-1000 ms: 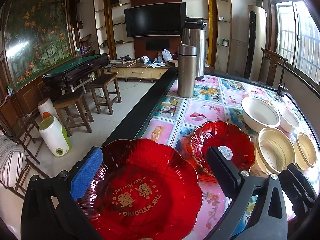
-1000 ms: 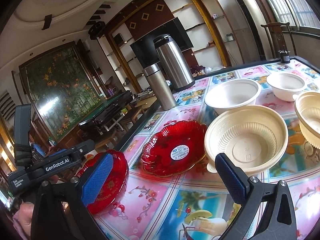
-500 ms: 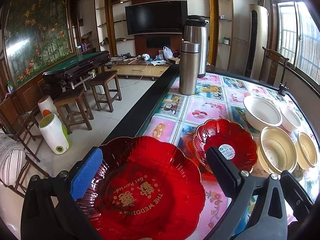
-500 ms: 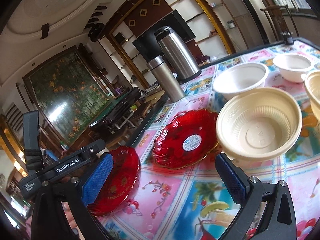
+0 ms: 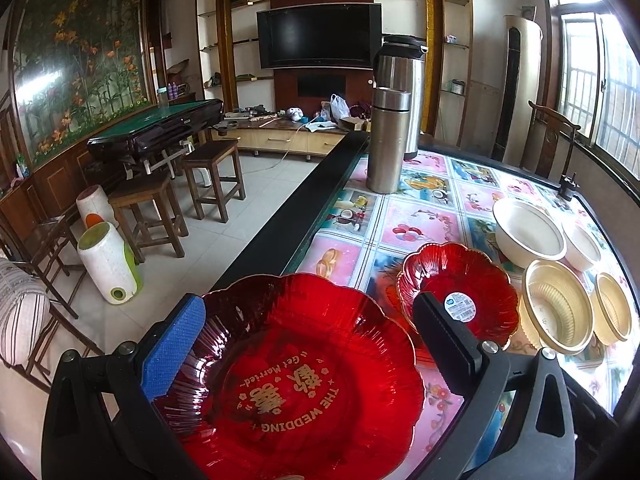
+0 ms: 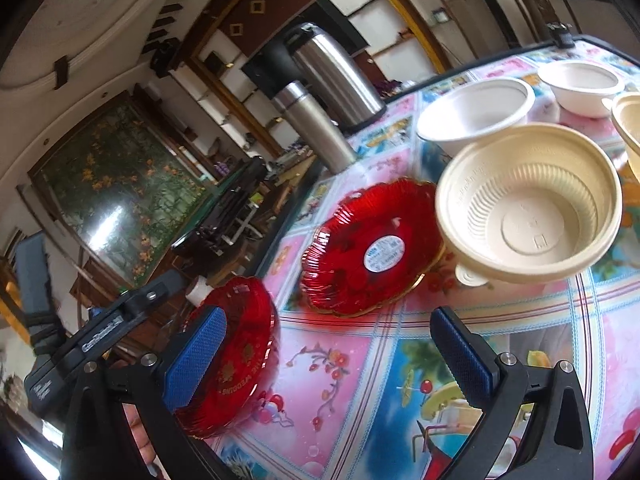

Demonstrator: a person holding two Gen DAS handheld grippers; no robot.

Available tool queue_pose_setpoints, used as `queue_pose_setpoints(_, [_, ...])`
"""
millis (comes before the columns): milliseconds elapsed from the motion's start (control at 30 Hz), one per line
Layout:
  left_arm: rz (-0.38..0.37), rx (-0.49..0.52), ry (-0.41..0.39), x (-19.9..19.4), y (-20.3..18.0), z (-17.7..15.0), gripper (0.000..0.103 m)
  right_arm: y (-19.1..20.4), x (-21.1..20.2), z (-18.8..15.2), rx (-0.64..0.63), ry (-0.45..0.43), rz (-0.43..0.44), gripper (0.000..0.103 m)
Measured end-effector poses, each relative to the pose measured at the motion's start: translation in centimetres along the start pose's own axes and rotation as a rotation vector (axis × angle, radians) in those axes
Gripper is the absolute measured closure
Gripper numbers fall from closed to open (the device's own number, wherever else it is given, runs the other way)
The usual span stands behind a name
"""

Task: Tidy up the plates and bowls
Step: 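Move the right gripper toward the red plate with the white label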

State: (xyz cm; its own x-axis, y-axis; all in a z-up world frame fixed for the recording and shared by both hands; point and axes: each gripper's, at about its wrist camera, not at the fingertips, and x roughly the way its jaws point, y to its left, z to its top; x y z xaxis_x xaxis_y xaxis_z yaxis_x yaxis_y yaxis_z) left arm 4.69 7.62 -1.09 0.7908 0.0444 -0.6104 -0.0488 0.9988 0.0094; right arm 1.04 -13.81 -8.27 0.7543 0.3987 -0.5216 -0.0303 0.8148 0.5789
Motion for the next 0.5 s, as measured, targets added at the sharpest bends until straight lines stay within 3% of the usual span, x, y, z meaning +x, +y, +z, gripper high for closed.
queue_pose_setpoints(500, [-0.015, -0.001, 0.007, 0.4, 0.7, 0.2, 0.0, -3.7, 3.4, 1.2, 0.233, 0.099, -0.093, 0.0])
